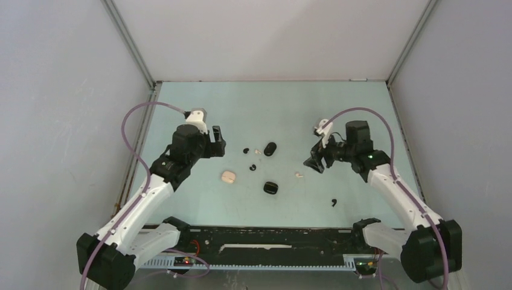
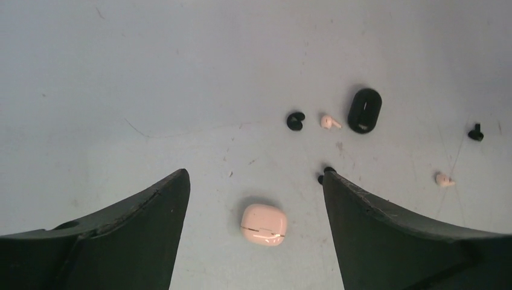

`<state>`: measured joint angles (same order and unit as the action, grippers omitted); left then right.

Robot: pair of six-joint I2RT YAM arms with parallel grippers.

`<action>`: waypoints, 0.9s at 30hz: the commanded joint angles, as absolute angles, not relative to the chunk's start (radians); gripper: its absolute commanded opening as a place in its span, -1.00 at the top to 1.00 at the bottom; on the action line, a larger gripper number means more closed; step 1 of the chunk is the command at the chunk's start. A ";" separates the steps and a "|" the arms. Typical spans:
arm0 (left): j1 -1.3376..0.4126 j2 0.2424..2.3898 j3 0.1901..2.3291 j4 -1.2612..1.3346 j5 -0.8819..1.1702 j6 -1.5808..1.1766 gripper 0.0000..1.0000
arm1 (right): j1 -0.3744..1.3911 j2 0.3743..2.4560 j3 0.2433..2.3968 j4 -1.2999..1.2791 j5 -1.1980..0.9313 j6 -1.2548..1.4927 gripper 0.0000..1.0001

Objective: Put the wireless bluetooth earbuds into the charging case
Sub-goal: Pick up the charging case.

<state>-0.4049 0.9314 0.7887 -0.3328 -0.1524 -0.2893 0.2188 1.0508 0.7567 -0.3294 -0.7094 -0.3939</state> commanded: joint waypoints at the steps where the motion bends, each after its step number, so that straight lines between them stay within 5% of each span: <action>1: -0.402 0.951 0.821 -0.352 -0.079 -0.301 -0.75 | 0.339 1.152 0.821 -0.378 -0.683 -0.445 -0.33; 18: -0.402 0.890 0.775 -0.452 -0.066 -0.406 -0.75 | 0.745 1.447 0.864 -0.307 -0.345 -0.374 -0.53; 23: -0.403 0.875 0.765 -0.466 -0.119 -0.432 -0.97 | 0.840 1.537 0.897 -0.264 -0.199 -0.305 -0.99; 27: -0.403 0.862 0.752 -0.467 -0.150 -0.432 -0.99 | 0.889 1.610 0.950 -0.281 -0.148 -0.267 -0.87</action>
